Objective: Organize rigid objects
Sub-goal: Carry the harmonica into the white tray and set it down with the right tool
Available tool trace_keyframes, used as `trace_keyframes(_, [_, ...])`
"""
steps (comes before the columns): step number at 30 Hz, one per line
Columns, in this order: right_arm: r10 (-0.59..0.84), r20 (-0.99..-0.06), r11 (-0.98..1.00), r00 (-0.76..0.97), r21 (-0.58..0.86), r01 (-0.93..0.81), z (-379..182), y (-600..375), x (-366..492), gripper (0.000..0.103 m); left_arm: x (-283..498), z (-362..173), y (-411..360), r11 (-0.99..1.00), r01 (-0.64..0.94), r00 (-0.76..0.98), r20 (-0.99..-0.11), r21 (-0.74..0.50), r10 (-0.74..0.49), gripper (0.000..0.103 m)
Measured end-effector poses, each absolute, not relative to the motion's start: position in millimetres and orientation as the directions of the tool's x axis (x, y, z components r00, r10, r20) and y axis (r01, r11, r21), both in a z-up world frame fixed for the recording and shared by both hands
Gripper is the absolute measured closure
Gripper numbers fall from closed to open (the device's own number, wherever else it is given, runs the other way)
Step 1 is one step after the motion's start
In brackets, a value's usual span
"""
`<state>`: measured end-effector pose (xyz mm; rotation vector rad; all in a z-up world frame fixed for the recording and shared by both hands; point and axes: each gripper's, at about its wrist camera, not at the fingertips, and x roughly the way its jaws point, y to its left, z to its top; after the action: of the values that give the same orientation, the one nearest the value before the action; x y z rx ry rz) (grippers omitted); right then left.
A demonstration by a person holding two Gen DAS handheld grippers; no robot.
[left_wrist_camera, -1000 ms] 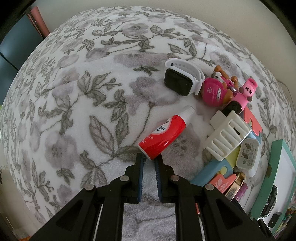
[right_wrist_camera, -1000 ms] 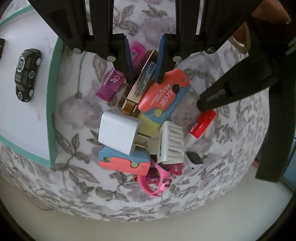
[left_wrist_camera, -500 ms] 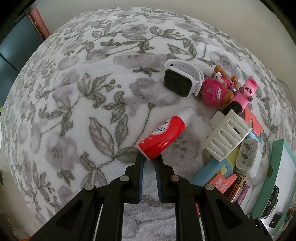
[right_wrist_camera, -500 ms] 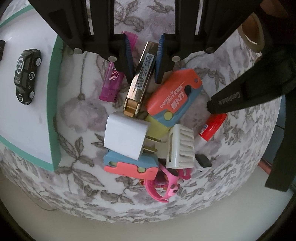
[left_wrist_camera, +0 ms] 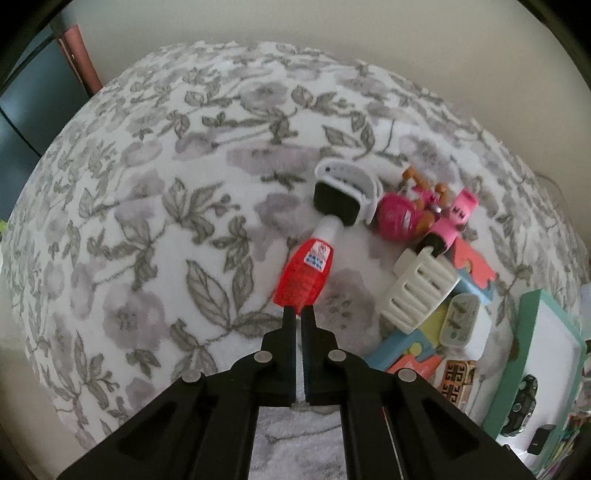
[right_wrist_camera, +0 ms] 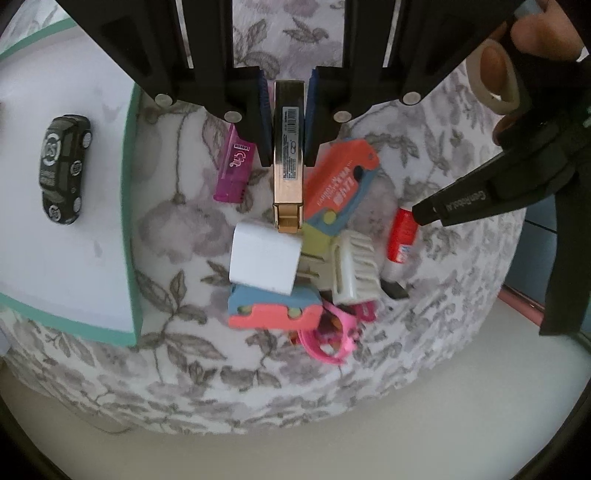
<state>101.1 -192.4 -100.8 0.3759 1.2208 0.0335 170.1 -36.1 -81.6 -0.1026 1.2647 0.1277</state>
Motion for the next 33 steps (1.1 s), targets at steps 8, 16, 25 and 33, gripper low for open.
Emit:
trace_keyframes(8, [0.219,-0.888,0.933,0.404,0.312,0.179,-76,-201,93,0.087,163,-47,-33,0.988,-0.153,0.388,-0.921,-0.029,0.033,0.101])
trace_keyframes(16, [0.101,-0.836,0.938,0.540,0.261,0.228,-17,-233,75,0.087,146,12,-56,0.996,-0.076,0.533,-0.846,-0.055,-0.006,0.101])
trace_keyframes(25, [-0.141,-0.797,0.917,0.587,0.119,0.381,25,-307,39,0.087,124,27,-115,0.994,0.081,0.562,-0.821,-0.071,-0.104,0.101])
trace_keyframes(33, [-0.261,-0.806,0.862,0.531,0.053,0.505,22,-368,16,0.087,98,19,-191,0.951,0.287,0.485,-0.838,-0.117,-0.250,0.101])
